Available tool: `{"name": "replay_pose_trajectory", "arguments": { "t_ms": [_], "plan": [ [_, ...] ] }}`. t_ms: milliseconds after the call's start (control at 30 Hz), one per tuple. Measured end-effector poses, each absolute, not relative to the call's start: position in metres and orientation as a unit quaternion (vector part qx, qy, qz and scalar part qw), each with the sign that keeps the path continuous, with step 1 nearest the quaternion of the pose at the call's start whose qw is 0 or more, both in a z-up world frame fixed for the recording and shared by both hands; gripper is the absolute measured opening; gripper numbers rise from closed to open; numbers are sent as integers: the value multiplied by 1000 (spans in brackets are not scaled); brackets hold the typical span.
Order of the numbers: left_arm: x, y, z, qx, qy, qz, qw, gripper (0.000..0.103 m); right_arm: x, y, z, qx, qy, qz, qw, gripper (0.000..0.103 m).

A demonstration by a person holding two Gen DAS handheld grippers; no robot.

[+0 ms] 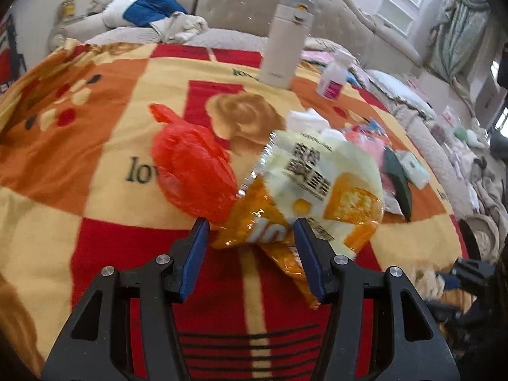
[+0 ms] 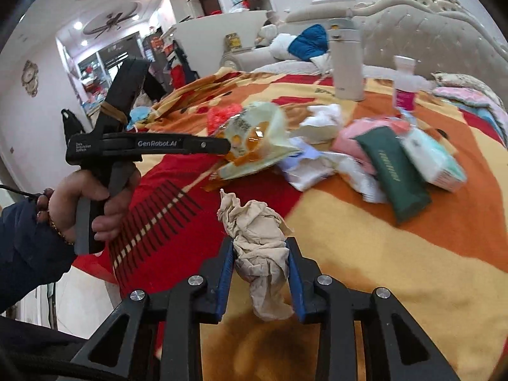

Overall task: Collect trash
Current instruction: 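Grasp the yellow snack bag with the left gripper while the right grasps crumpled beige paper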

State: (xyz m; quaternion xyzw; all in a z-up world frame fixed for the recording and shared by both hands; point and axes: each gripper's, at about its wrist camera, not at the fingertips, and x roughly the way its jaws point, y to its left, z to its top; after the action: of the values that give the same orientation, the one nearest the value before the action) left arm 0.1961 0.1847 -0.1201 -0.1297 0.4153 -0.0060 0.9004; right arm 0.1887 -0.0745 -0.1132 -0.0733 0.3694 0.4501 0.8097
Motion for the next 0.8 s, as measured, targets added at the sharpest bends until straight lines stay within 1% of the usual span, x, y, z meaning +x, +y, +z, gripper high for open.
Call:
{"name": "replay_pose_trajectory", "arguments": {
  "t_ms": [33,67,100,133,167,400,500,533,567,600,633,800],
  "plan": [
    [193,181,-119,-130,412,-13,902,47,188,-81,-112,-73,368,444,814,30],
    [191,179,-118,-130,408,-18,904,37,189,-87,-111,-70,367,440,816,30],
    [187,175,-116,-132,405,-23,905,37,189,-91,-110,-67,366,437,819,30],
    [184,173,-114,-135,401,-31,906,25,188,-96,-108,-66,364,432,822,30],
    [179,169,-112,-137,399,-43,905,17,188,-103,-106,-62,360,427,827,30],
    [160,155,-100,-133,387,-81,909,16,185,-133,-96,-41,347,404,846,30],
    [165,159,-103,-135,396,-59,906,20,183,-140,-94,-38,344,398,849,30],
    [167,162,-104,-137,395,-47,907,32,182,-140,-94,-37,344,399,849,30],
    [169,164,-104,-140,392,-39,908,50,181,-141,-93,-38,343,398,850,30],
    [171,167,-104,-143,386,-30,911,58,181,-142,-93,-39,342,397,851,30],
    [174,168,-105,-144,385,-28,911,63,181,-142,-93,-39,342,398,851,30],
    [192,156,-111,-134,405,-61,902,63,179,-145,-90,-37,336,393,855,30]
  ]
}}
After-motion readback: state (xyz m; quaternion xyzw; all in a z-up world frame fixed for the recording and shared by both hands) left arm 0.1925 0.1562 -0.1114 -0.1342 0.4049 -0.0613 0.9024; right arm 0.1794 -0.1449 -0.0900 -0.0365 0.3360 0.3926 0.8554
